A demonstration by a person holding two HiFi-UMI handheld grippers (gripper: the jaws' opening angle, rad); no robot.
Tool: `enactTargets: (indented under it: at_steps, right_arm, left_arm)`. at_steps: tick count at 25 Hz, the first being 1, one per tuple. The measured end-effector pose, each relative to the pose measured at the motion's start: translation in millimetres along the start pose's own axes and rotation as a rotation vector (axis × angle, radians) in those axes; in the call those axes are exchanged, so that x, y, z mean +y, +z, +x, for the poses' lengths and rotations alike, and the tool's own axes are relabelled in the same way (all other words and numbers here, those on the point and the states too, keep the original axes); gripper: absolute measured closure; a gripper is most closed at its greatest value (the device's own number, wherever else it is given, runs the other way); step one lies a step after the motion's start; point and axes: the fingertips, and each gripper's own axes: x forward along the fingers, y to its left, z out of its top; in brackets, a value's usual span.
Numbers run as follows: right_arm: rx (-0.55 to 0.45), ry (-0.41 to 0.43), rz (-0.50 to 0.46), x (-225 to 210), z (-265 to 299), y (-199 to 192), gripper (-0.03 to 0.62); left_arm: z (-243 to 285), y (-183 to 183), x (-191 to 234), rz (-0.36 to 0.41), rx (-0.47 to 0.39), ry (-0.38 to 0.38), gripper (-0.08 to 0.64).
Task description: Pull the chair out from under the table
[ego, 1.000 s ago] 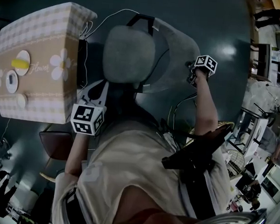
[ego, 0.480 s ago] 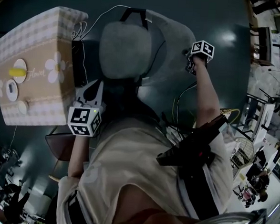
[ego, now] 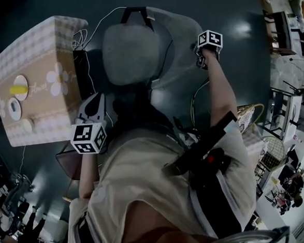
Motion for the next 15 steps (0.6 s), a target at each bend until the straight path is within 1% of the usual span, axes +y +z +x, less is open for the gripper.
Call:
enactTargets:
  at_steps: [1,3,5,6,8,9,10,12,15]
  right_arm:
    - [-0.014,-0.019,-0.035,0,-5,3,0.461]
    - [-0.061,-0.073,-0.139,1,-20,7,0.445]
    - [-0.133,-0.146,-0.248,2,-42,7,0.439]
    - [-0.178,-0.178,-0.281,4,-53,5,0.441]
    - [-0.28,-0.215,-0.294,11,-77,2,0.476]
    - [-0.333,-0.212,-0.286,17,-90,-1,0.511]
    - [-0.383,-0.188,-0.279,27,-103,-5,0.573]
    - [-0.463,-0.077,-0.284,62,-127,-21,0.58]
    - [-0.506,0.144,-0.343,141,-158,-65,0.581]
  left_arm:
    - [-1,1,-1,0.002,-0.005,0.0,0.552]
    - [-3,0,-3,0.011,-0.01,-0.01,0.552]
    - [-6,-3,-6,0.029,-0.012,-0.033,0.552]
    - [-8,-5,-6,0.042,-0.014,-0.045,0.552]
    - [-11,-7,-3,0.064,-0.019,-0.068,0.552]
    - [-14,-9,0,0.071,-0.021,-0.079,0.552]
    - [-16,-10,2,0.076,-0.024,-0.09,0.552]
    - [-23,-11,8,0.084,-0.041,-0.111,0.552]
    - [-38,-8,14,0.086,-0.076,-0.131,0.552]
